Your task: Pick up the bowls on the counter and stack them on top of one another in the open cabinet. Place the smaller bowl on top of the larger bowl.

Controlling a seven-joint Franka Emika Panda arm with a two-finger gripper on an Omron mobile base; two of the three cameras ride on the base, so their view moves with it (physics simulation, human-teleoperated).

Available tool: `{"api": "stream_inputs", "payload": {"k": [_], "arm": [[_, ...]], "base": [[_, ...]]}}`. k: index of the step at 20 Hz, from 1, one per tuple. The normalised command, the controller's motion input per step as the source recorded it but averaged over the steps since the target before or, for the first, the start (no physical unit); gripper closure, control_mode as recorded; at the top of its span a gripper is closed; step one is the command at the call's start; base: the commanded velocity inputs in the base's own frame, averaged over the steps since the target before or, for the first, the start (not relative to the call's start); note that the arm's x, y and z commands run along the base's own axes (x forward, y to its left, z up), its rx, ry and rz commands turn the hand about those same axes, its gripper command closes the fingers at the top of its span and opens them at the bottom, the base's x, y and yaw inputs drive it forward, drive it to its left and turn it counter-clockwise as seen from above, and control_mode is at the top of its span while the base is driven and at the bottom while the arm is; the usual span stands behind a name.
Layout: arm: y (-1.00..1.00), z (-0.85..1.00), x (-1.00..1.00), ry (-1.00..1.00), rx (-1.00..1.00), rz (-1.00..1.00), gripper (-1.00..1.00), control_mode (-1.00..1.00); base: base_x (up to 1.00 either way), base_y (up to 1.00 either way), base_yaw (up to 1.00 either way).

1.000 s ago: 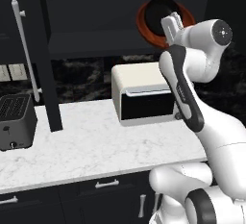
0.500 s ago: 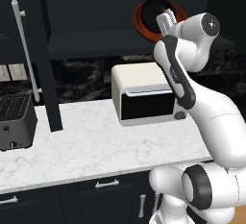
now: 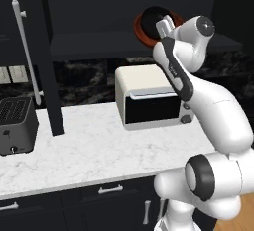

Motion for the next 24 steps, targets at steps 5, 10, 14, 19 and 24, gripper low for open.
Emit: {"api": "stream_inputs", "payload": {"k": [5,10,14,19,24], "arm": [[-0.06,-0.12,0.42,0.03,0.00,0.00,1.00,-1.00],[-0.01,-0.16,0.55,0.07,0.00,0.00,1.00,-1.00],[-0.03,-0.12,0.55,0.03,0.00,0.00,-1.00,-1.00],[0.00,-0.04,0.38,-0.05,0.00,0.00,-1.00,-1.00],[0.00,0.00,0.04,-0.26,0.00,0.00,-1.00,-1.00]], "base": [[0.00,0.00,0.00],[0.00,0.00,0.00],[0.00,0.00,0.00],[0.00,0.00,0.00],[0.00,0.00,0.00]]}}
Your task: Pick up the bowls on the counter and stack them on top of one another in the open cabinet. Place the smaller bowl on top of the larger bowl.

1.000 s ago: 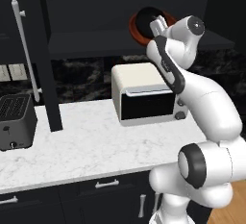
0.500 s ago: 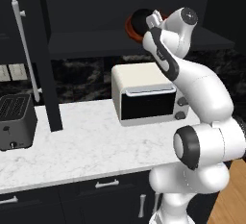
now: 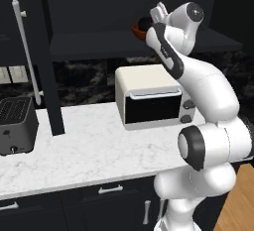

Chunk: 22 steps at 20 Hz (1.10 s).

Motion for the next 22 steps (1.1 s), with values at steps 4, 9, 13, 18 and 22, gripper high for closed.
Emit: {"api": "stream_inputs", "payload": {"k": [4,9,13,18,22], "arm": [[0.00,0.07,-0.65,-0.26,0.08,0.00,-1.00,-1.00],[0.00,0.12,-1.00,-0.13,0.10,-0.02,-1.00,-1.00],[0.00,0.19,-1.00,0.00,0.00,0.00,-1.00,-1.00],[0.00,0.13,-1.00,0.00,0.00,0.00,-1.00,-1.00],[0.00,0.00,-1.00,0.05,-0.02,0.01,-1.00,-1.00]], "base": [[0.00,0.00,0.00],[0.00,0.00,0.00],[0.00,0.00,0.00],[0.00,0.00,0.00],[0.00,0.00,0.00]]}}
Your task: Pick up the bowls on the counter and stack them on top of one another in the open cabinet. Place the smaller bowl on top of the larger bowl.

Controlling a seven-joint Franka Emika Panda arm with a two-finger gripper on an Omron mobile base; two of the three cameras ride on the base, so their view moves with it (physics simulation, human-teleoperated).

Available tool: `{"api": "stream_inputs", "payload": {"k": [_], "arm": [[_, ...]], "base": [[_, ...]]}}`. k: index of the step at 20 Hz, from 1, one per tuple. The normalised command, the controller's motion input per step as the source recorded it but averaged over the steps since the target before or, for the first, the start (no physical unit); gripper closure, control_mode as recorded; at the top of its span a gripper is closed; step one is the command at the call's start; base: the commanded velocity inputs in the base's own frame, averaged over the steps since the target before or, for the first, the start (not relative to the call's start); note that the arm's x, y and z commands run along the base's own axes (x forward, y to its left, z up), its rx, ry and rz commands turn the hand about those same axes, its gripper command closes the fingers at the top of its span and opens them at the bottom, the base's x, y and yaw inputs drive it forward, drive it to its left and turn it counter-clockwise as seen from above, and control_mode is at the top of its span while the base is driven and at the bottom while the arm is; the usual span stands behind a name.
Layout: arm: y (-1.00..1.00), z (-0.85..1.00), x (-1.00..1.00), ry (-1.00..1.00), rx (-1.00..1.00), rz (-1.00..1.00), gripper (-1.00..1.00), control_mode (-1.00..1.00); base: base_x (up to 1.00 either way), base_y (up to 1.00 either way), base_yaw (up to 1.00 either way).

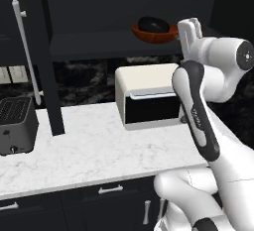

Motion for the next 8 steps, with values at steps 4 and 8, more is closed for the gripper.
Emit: {"api": "stream_inputs", "payload": {"k": [4,8], "arm": [[-0.01,-0.15,-1.00,0.31,-0.26,0.02,-1.00,-1.00],[0.00,-0.51,-0.91,0.40,-0.41,0.08,-1.00,-1.00]], "base": [[0.00,0.00,0.00],[0.00,0.00,0.00]]}}
